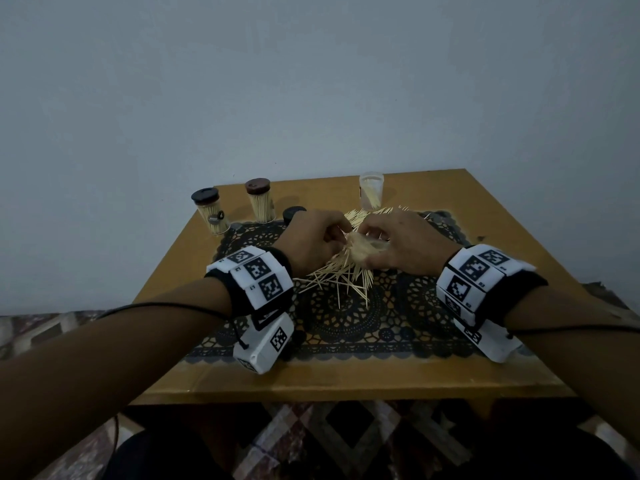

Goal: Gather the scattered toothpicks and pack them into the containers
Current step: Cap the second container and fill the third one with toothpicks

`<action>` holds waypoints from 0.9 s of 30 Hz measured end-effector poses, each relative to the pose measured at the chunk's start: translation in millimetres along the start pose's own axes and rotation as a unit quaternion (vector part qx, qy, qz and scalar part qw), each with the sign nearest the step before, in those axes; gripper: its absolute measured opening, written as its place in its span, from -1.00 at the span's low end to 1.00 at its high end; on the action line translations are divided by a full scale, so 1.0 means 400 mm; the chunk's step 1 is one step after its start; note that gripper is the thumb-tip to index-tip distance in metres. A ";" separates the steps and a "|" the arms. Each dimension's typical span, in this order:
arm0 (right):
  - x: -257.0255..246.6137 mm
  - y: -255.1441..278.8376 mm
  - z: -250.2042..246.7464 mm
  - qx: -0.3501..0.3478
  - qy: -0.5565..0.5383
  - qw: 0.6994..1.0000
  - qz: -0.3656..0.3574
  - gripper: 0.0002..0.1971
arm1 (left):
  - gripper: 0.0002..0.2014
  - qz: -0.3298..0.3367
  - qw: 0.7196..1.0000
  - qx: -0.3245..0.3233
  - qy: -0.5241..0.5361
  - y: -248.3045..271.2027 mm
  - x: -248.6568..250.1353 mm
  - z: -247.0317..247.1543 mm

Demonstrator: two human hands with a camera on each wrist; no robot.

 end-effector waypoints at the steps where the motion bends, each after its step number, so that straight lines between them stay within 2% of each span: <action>1: -0.003 -0.001 0.000 -0.001 0.000 1.000 -0.006 -0.55 | -0.80 -0.002 1.000 0.003 0.016 -0.003 -0.002 -0.003; 4: -0.010 -0.002 -0.001 0.002 -0.006 1.000 -0.022 -0.57 | -0.88 -0.004 1.000 0.016 0.003 -0.010 -0.008 -0.008; 8: -0.013 0.000 -0.003 0.007 -0.019 0.999 -0.025 -0.57 | -0.87 -0.027 0.999 0.027 0.026 -0.005 -0.016 -0.004; 14: -0.003 -0.001 -0.005 0.016 -0.007 1.000 -0.022 -0.54 | -0.89 -0.068 0.980 0.022 0.186 -0.011 -0.041 -0.010; 16: 0.000 -0.001 -0.008 0.023 -0.006 1.000 -0.020 -0.53 | -0.90 -0.068 0.970 0.055 0.228 -0.004 -0.042 -0.037; 18: 0.000 0.001 -0.014 0.031 -0.013 0.999 -0.014 -0.53 | -0.92 -0.054 0.977 0.065 0.194 0.002 -0.039 -0.054; 21: -0.003 0.001 -0.021 0.040 -0.027 0.999 -0.016 -0.54 | -0.67 -0.048 0.995 -0.042 0.070 0.013 -0.032 -0.006; 22: -0.003 0.001 -0.018 0.036 -0.026 0.999 -0.018 -0.56 | -0.66 -0.042 0.997 -0.055 0.039 0.016 -0.031 0.004; 25: -0.002 0.001 -0.013 0.025 -0.026 0.999 -0.021 -0.57 | -0.86 -0.017 1.000 -0.012 0.016 0.014 -0.024 -0.011; 27: -0.006 0.002 -0.012 0.022 -0.029 0.999 -0.026 -0.56 | -0.85 -0.032 0.999 0.007 0.026 0.008 -0.033 -0.017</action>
Point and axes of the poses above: each hand's wrist, its own y-axis away from the middle knuckle, its own z-axis out of the palm, x = y × z, the point moved 9 cm from there along -y, towards the middle knuckle, and after that the axes turned 9 degrees about -z, right-handed, at the moved point
